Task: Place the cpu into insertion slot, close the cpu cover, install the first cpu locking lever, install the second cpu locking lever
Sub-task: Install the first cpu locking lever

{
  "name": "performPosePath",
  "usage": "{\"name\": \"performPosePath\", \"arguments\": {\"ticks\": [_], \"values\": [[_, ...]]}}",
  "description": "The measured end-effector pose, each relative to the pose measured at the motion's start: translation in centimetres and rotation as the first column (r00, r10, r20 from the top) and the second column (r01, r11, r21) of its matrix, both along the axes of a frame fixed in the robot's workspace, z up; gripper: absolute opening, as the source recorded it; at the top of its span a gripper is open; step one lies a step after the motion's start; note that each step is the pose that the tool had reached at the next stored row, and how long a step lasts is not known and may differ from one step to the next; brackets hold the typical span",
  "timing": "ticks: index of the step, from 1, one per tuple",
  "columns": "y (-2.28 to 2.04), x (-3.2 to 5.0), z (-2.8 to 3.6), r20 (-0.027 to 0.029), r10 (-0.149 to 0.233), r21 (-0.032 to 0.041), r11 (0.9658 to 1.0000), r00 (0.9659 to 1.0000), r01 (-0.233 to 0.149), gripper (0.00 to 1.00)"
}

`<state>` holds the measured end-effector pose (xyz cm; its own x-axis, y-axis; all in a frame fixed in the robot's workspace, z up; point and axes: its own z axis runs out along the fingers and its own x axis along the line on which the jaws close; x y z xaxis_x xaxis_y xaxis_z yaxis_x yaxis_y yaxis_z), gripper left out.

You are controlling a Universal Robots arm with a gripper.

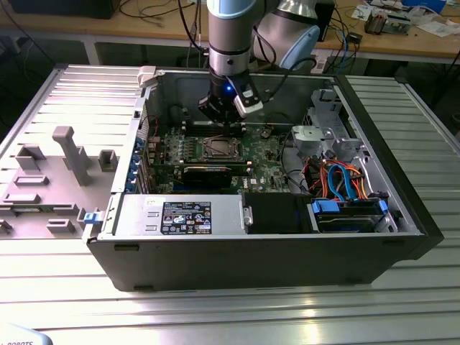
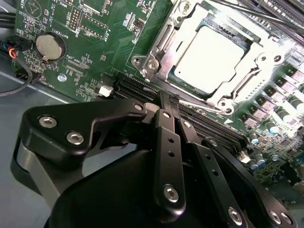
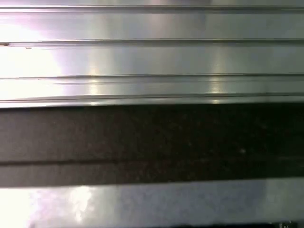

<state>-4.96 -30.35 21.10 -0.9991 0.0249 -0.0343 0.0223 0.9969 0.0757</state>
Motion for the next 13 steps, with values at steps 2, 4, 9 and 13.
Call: {"name": "performPosePath", "arguments": {"ticks": [2, 4, 9, 13], "values": [[-0.01, 0.07, -0.14, -0.0002, 0.0, -0.0001, 1.0, 1.0, 0.0, 0.11], [-0.01, 0.15, -0.29, -0.0001, 0.0, 0.0, 1.0, 1.0, 0.0, 0.11], [-0.13, 0.24, -0.52, -0.0003, 0.0, 0.0001, 1.0, 1.0, 0.0, 0.11], [-0.14, 0.25, -0.52, -0.0004, 0.0, 0.0, 1.0, 1.0, 0.0, 0.11]]}}
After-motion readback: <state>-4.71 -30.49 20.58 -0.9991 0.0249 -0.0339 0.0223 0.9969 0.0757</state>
